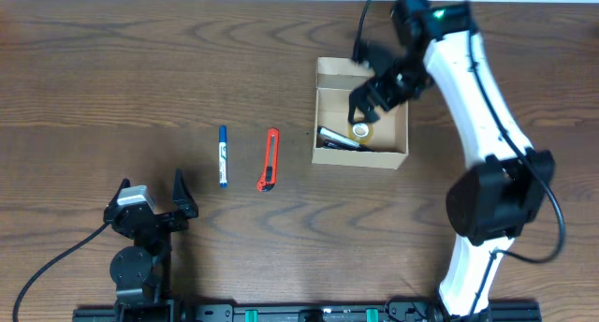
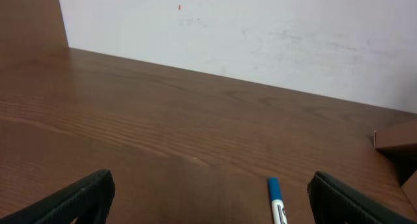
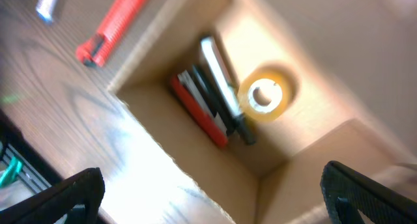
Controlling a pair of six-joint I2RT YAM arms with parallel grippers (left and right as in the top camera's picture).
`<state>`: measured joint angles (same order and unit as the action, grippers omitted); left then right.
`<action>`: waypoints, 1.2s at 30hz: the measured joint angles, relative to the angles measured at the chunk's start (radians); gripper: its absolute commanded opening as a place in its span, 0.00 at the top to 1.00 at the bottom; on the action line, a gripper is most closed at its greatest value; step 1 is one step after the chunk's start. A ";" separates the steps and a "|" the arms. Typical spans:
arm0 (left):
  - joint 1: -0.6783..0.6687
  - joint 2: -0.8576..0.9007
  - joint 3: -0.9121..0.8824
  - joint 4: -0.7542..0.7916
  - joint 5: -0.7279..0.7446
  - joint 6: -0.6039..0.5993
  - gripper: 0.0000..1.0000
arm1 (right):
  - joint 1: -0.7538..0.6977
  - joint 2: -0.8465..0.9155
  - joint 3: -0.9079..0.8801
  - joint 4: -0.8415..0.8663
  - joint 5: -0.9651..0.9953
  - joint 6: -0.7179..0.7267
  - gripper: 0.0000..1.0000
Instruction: Pack container
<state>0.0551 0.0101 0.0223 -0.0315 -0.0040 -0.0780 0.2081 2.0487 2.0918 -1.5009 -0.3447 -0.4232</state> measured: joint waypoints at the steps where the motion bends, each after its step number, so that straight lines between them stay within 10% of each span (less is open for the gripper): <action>1: 0.000 0.000 0.000 0.000 0.000 0.000 0.05 | 0.000 -0.020 0.052 -0.015 0.005 0.008 0.01; 19: 0.000 0.000 0.000 0.000 0.000 0.000 0.05 | -0.032 -0.475 0.327 -0.122 0.829 0.511 0.01; 36: 0.000 0.000 0.017 -0.013 0.154 -0.001 0.05 | -0.066 -0.607 0.327 -0.194 0.922 0.565 0.01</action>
<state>0.0551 0.0101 0.0395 -0.0448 0.1505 -0.0792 0.1425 1.4418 2.4187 -1.6947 0.5777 0.1421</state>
